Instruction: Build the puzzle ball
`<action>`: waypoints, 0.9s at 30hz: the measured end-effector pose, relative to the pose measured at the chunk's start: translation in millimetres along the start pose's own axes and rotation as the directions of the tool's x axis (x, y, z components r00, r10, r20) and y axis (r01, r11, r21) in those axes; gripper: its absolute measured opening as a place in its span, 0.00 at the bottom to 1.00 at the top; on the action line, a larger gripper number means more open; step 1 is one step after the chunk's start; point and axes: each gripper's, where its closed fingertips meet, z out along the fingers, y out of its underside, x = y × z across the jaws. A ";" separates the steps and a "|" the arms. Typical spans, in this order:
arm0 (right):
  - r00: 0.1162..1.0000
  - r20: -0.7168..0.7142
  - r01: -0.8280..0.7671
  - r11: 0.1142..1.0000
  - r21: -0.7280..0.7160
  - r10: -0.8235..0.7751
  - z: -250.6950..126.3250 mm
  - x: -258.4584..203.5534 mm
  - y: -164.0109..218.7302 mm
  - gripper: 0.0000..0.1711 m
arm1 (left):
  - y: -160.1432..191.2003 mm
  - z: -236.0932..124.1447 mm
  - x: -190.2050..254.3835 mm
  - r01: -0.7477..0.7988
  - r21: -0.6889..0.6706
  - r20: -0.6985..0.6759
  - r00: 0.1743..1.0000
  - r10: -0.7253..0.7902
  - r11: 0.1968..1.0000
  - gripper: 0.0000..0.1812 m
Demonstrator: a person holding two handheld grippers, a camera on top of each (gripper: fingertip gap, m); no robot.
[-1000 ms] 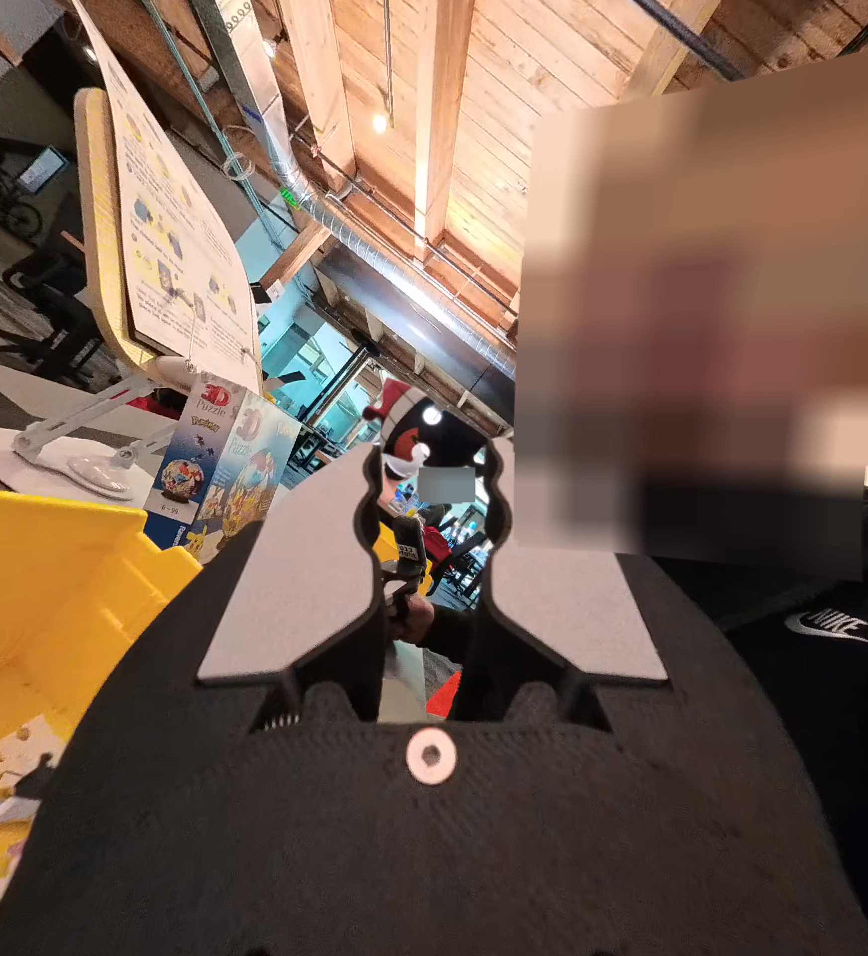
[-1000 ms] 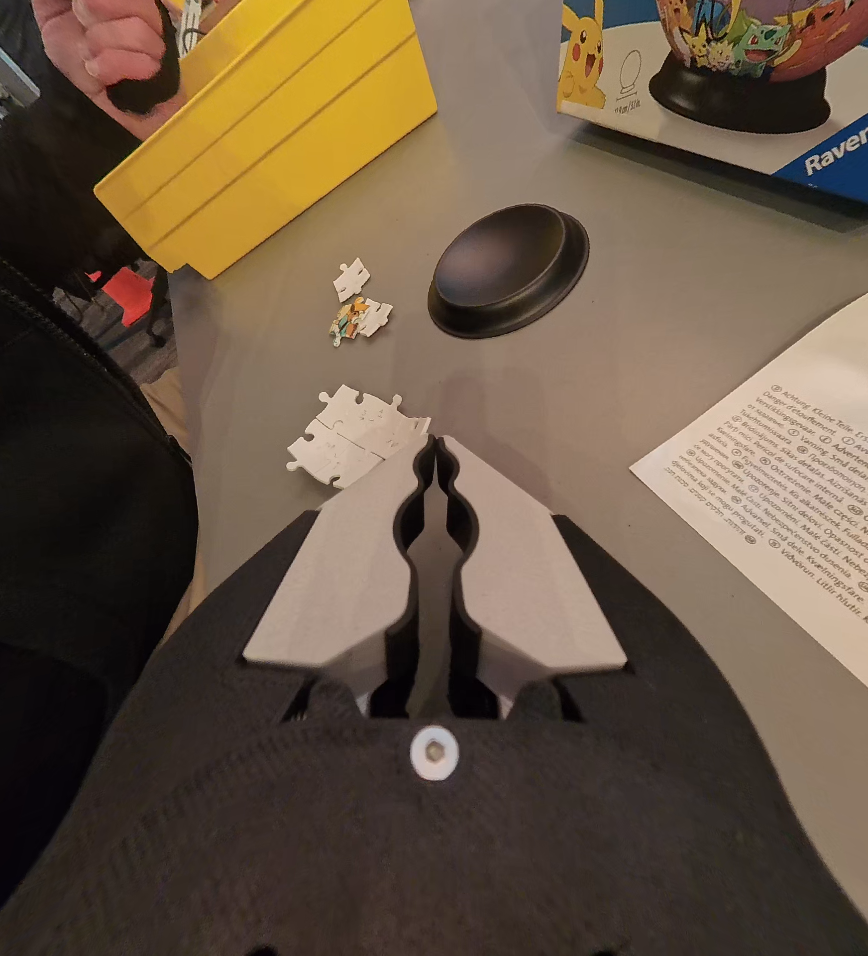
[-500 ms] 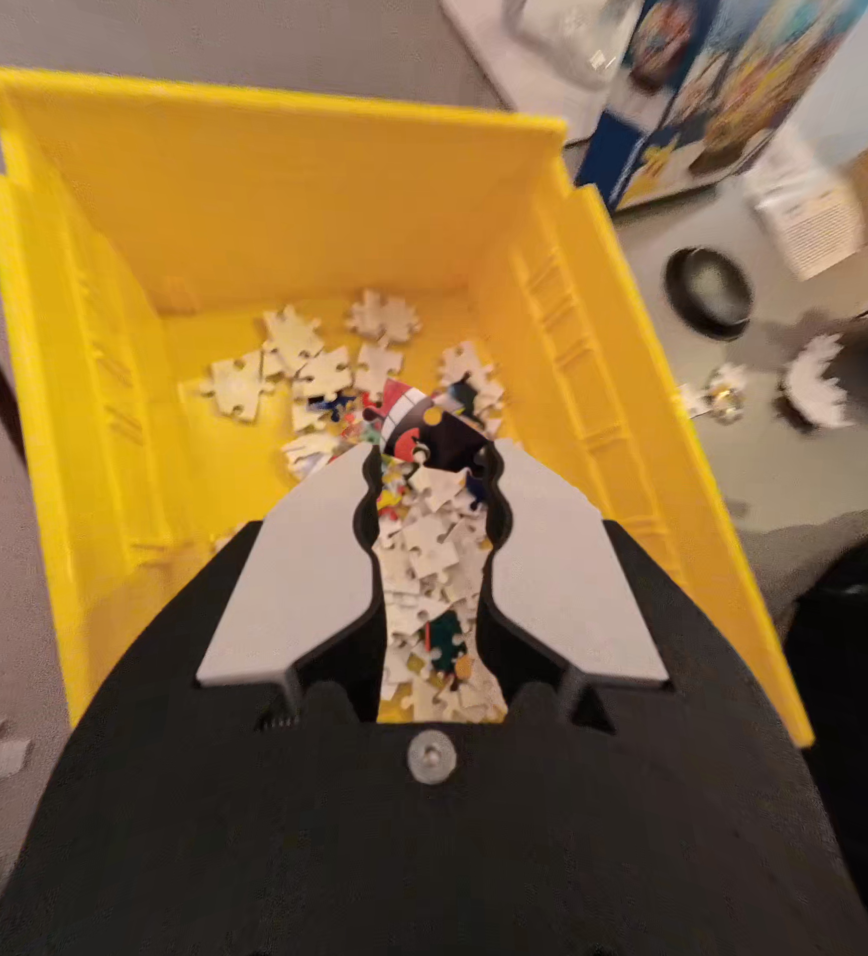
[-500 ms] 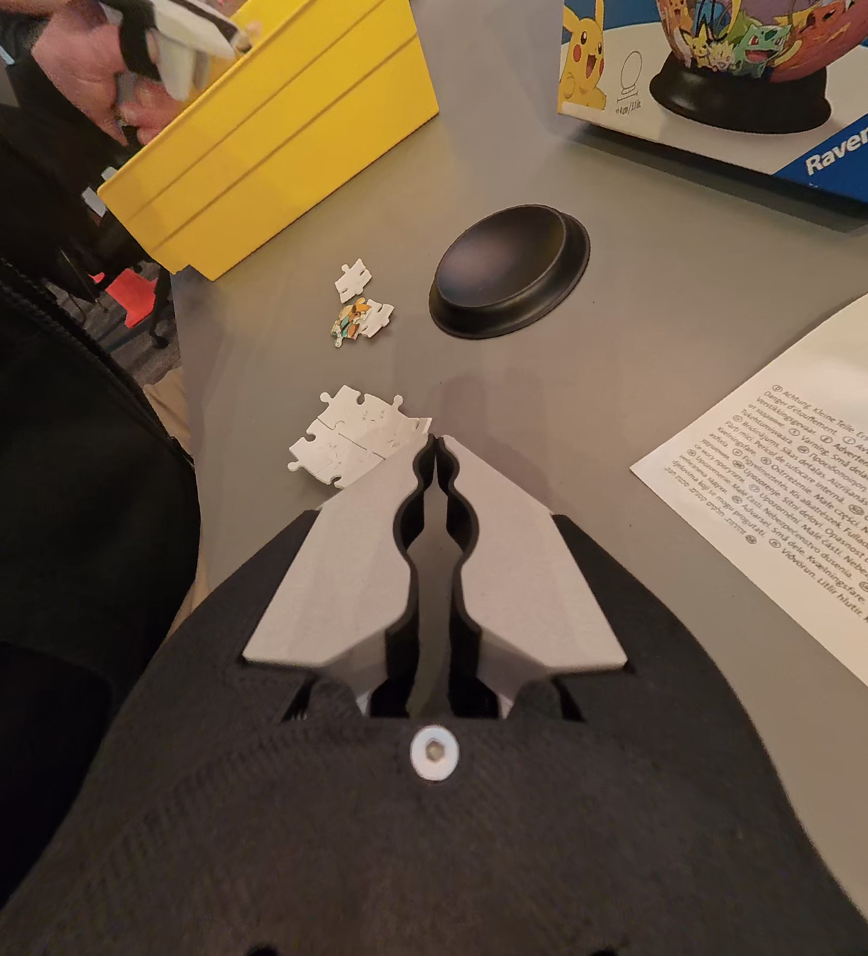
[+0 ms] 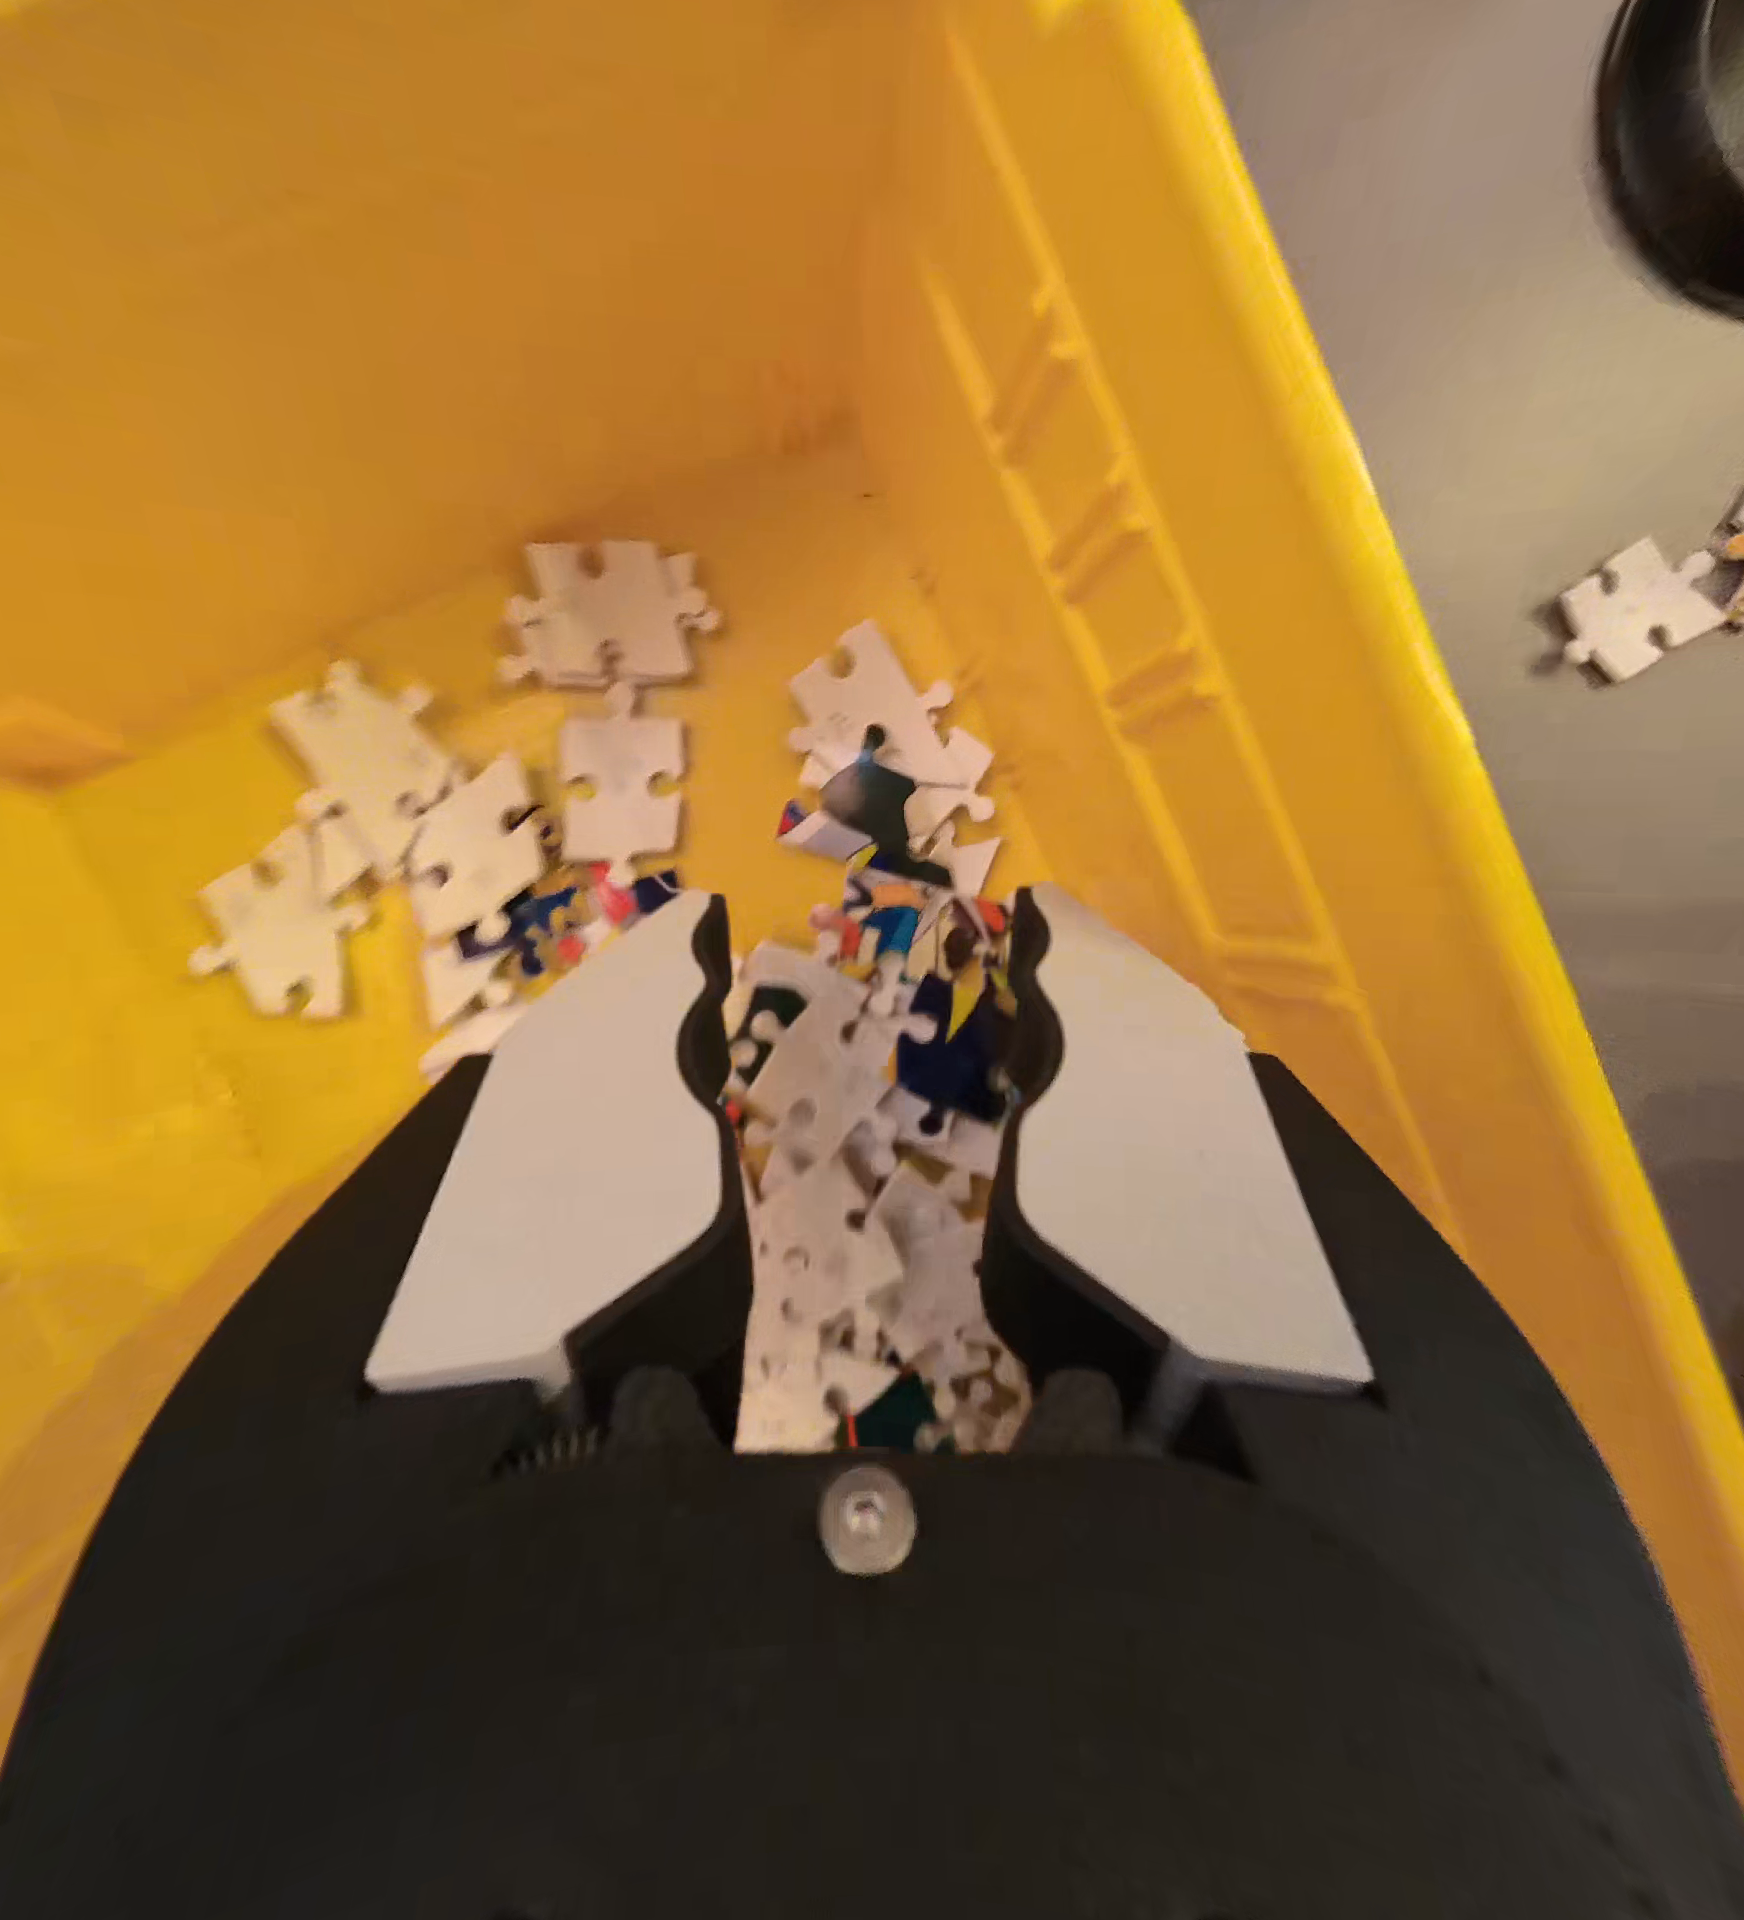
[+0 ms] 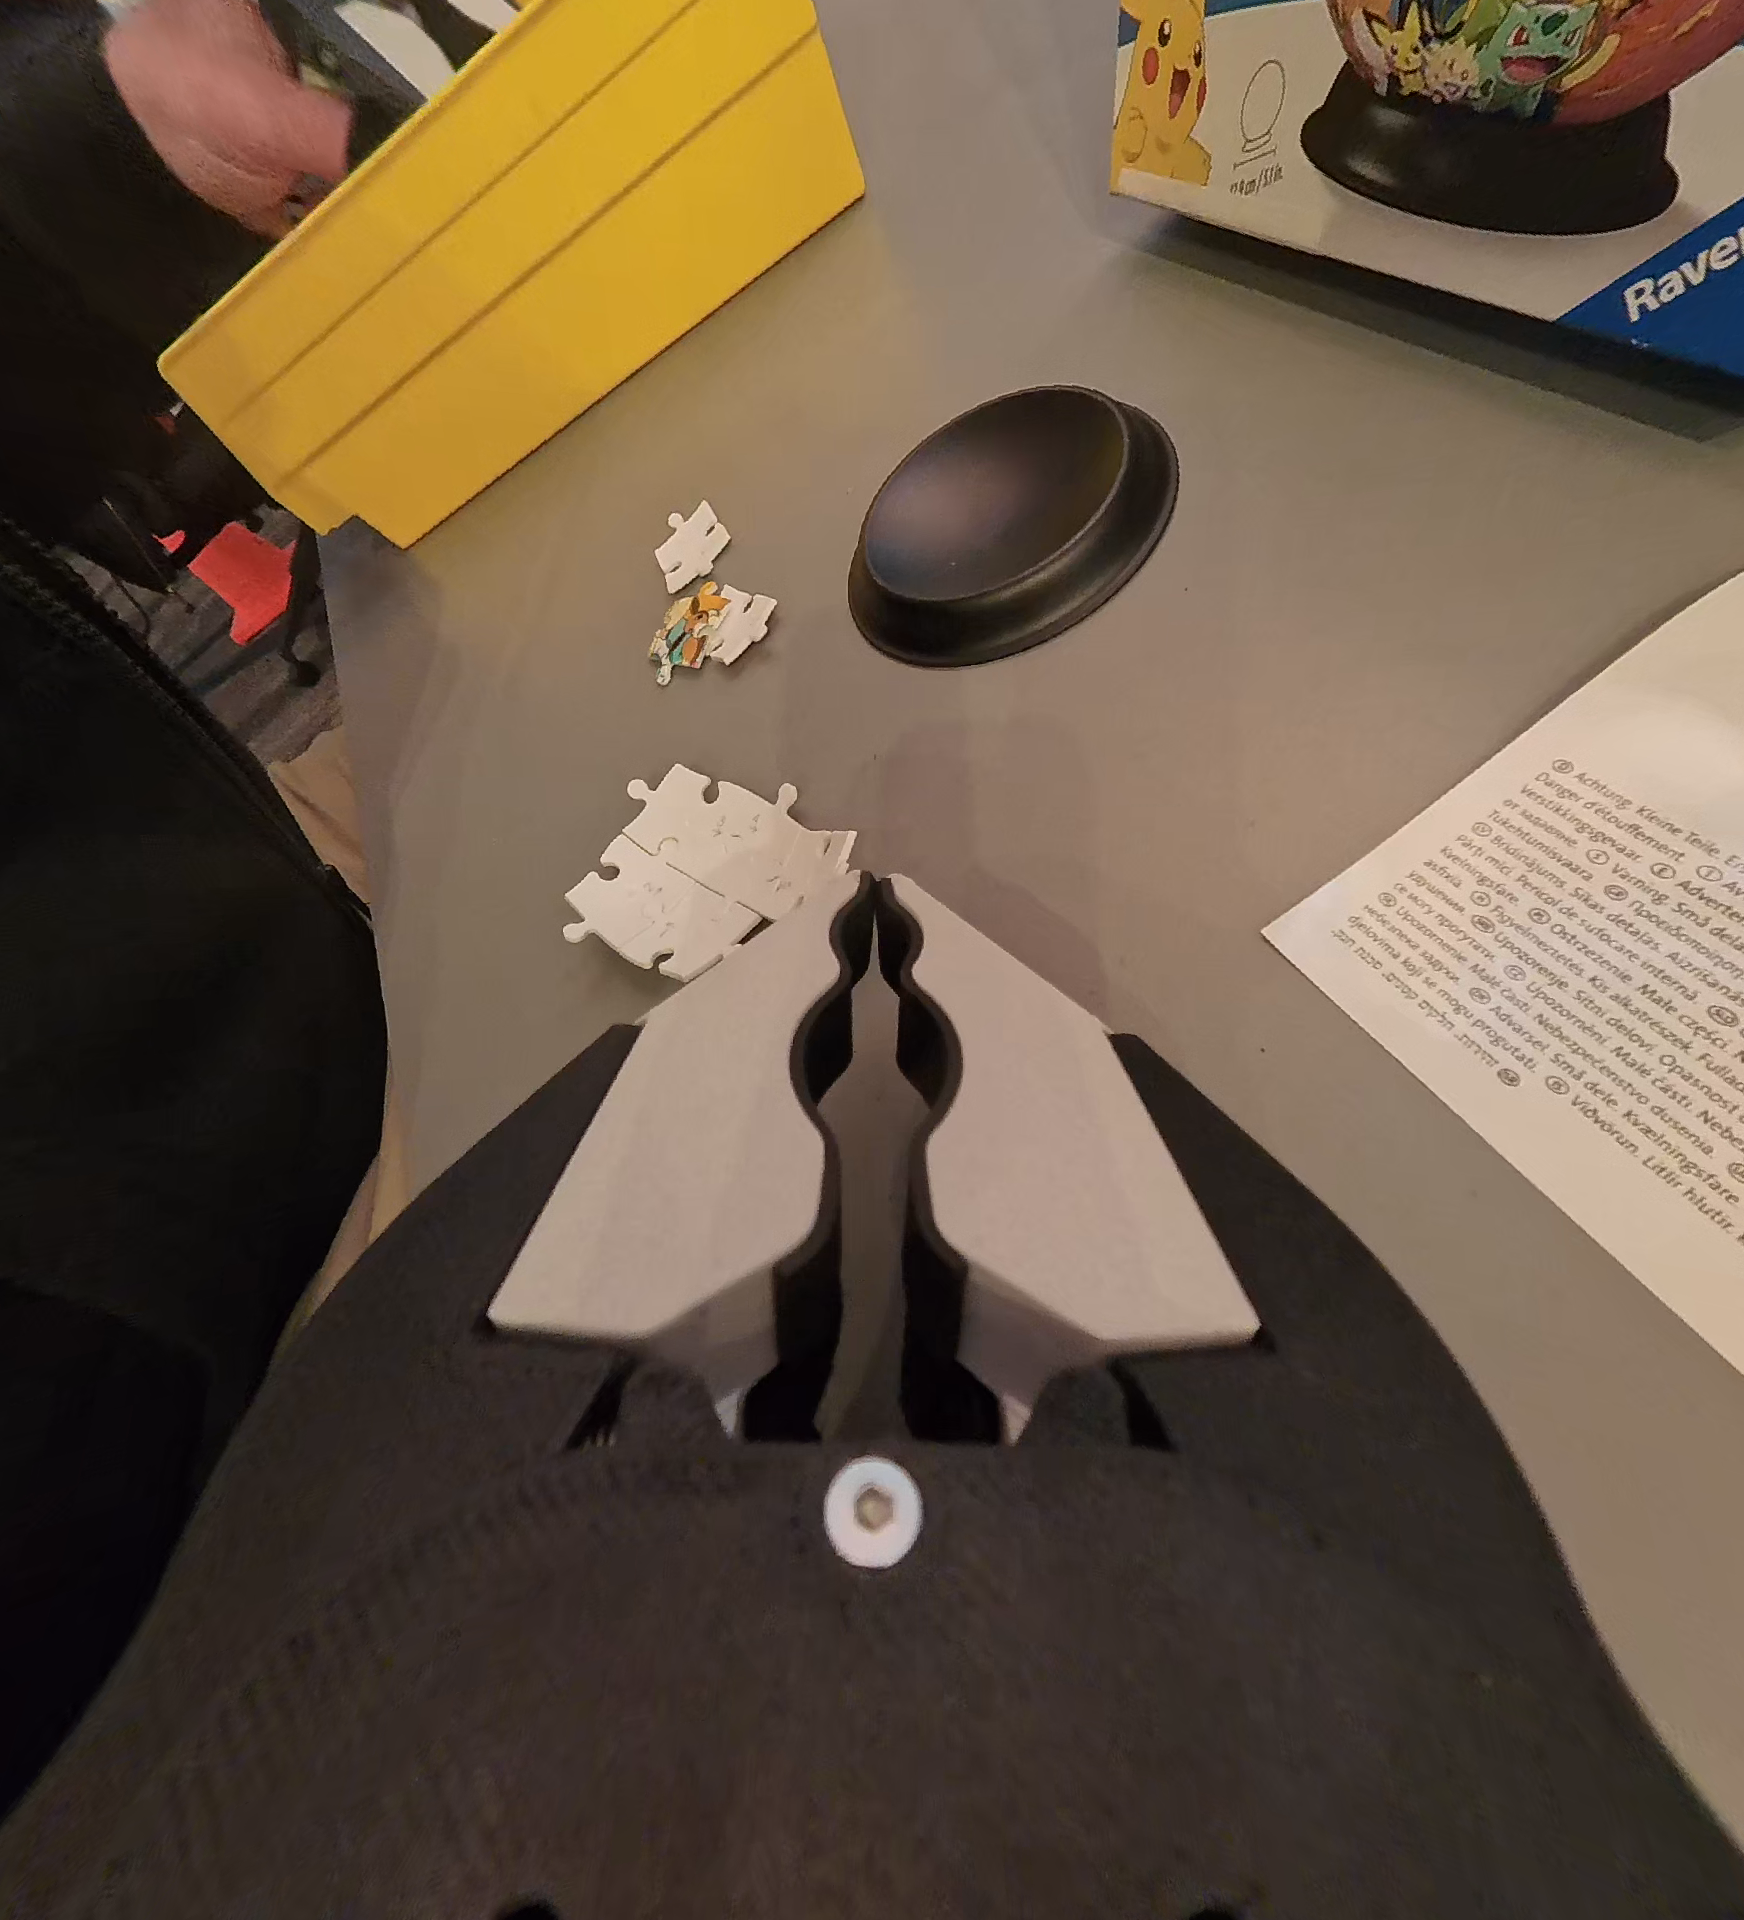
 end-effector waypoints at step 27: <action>1.000 0.012 -0.004 1.000 0.023 0.004 -2.7 -0.7 -2.8 0.00 | -67.8 -73.6 -1.4 0.490 0.500 -0.571 0.806 -0.154 0.714 0.18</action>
